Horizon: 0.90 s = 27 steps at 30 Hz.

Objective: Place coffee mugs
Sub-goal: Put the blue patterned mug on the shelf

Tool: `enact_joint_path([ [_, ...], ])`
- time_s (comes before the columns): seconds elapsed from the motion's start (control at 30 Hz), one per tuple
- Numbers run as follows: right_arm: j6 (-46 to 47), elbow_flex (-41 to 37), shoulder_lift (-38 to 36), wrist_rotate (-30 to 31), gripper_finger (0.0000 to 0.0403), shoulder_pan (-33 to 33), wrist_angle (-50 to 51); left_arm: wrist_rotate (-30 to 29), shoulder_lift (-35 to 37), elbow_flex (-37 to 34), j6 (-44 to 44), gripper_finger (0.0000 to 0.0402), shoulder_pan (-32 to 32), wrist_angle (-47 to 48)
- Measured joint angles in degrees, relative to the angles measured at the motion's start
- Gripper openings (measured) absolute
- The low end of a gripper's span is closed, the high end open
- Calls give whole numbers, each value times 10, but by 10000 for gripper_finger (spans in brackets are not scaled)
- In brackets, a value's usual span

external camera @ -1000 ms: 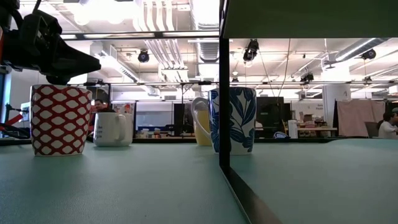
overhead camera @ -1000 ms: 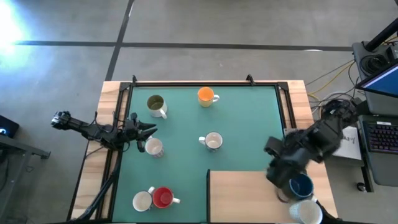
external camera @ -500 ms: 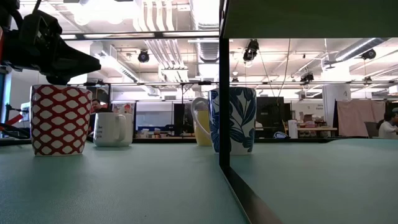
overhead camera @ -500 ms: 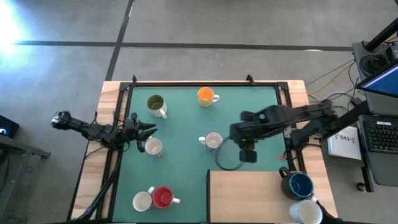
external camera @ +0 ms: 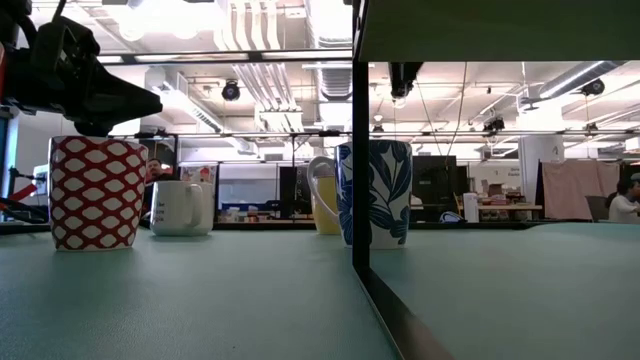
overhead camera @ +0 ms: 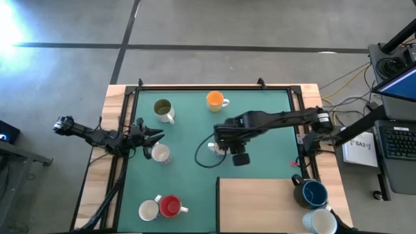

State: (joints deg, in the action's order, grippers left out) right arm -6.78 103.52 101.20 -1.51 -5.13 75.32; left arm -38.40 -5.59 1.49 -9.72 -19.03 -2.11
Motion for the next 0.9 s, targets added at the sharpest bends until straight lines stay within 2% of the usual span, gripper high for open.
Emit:
enact_joint_path([
  [0.37,-78,-55,29,-15,107,8,-63,0,0,0,0,87,0,0],
  [0.73,-82,-126,40,-21,105,12,-132,0,-1,0,0,87,0,0],
  [0.83,-74,-127,46,-20,92,12,-133,0,-1,0,0,87,0,0],
  [0.9,-67,-127,47,-21,69,14,-133,0,-1,0,0,87,0,0],
])
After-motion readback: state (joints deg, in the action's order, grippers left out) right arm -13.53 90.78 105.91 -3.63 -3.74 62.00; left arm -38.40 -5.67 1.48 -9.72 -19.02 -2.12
